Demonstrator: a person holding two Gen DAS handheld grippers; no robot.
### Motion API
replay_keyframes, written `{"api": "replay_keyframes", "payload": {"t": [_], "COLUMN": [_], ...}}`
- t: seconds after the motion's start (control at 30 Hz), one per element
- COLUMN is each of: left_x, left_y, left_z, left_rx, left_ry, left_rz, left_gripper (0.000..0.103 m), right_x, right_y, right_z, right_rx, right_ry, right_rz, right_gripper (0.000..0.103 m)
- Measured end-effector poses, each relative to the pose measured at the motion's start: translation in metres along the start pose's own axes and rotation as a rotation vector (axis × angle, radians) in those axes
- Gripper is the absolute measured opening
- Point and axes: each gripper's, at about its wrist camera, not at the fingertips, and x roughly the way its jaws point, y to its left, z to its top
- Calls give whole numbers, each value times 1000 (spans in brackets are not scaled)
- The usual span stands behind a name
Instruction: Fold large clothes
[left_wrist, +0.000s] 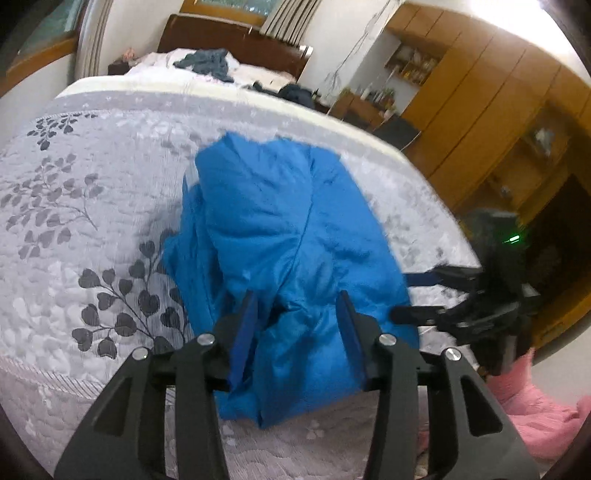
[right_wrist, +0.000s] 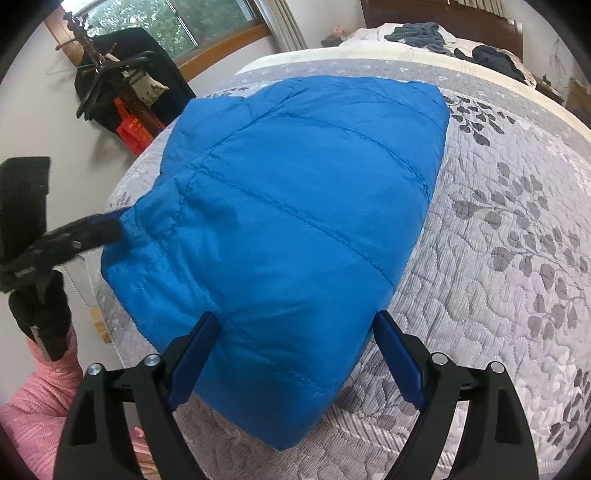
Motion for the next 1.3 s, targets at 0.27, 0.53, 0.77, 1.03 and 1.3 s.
{"api": "replay_keyframes", "payload": {"t": [0.27,0.53,0.77,1.03,1.3], "left_x": [22,30,12,15,31], "left_y": [32,43,40,38,61], "left_z": [-10,-12,-1,29,29], "left_rx": [-71,-82,-74,-20,-111], "left_ry": [71,80,61,46,89], "left_rz": [-13,-47,-50,33,-74], "left_gripper": [49,49,62,69,73], "right_x": [3,6,3,2,-3], "right_y": [3,2,0,-1,-3], "right_z": [2,2,3,3,6], "right_rx": [-19,-23,-23,-30,-36], "right_ry": [6,9,2,0,-11], "right_rz": [-8,-8,-13,-13,11], "right_gripper": [87,88,88,88,88]}}
